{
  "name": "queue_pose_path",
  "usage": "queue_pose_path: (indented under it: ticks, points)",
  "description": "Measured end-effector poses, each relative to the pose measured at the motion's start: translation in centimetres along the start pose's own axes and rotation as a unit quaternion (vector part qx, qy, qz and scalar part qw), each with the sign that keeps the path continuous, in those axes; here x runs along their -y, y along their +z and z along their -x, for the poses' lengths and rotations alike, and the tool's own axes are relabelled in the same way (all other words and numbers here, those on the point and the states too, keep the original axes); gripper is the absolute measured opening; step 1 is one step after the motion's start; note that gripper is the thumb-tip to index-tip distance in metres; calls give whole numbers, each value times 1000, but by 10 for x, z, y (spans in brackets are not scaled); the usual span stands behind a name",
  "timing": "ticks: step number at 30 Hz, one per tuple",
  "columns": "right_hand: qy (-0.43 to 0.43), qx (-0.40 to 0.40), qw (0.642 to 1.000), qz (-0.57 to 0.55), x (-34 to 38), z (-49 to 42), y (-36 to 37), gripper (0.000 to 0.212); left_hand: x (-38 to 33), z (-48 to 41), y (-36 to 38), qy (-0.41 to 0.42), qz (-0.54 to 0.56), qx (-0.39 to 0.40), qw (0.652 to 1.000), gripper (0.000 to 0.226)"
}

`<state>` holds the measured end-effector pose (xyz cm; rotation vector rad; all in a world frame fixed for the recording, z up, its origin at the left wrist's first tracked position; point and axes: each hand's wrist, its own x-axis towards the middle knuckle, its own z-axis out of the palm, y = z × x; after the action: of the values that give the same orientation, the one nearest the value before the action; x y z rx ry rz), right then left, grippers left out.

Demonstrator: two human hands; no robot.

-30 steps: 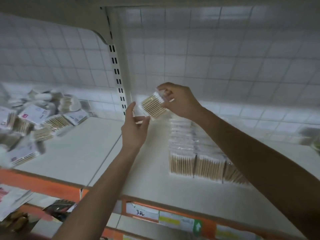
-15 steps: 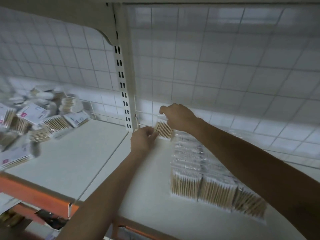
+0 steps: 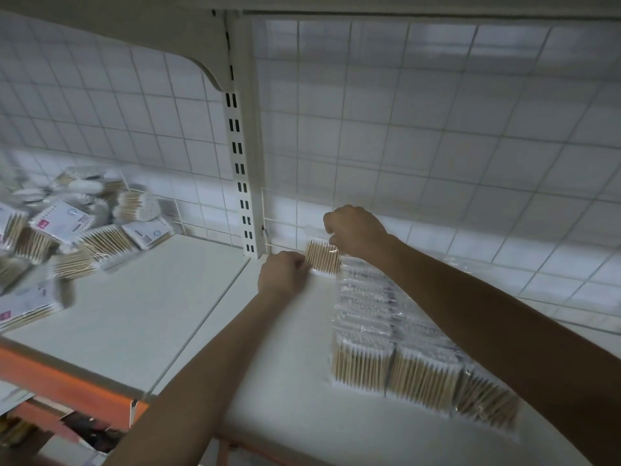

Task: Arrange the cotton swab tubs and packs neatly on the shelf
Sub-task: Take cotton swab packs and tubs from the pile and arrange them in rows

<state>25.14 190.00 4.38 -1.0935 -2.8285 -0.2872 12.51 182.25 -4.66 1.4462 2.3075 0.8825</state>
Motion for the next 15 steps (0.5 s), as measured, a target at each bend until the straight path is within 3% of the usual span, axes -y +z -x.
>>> queue_pose_path:
  ticks: [8, 15]
  points:
    - [28, -61, 998, -7, 22, 0, -9, 15, 10, -1, -28, 88, -48, -36, 994, 29]
    - [-12, -59, 993, -100, 108, -19, -11, 22, 57, -2, -89, 128, -80, -65, 986, 31]
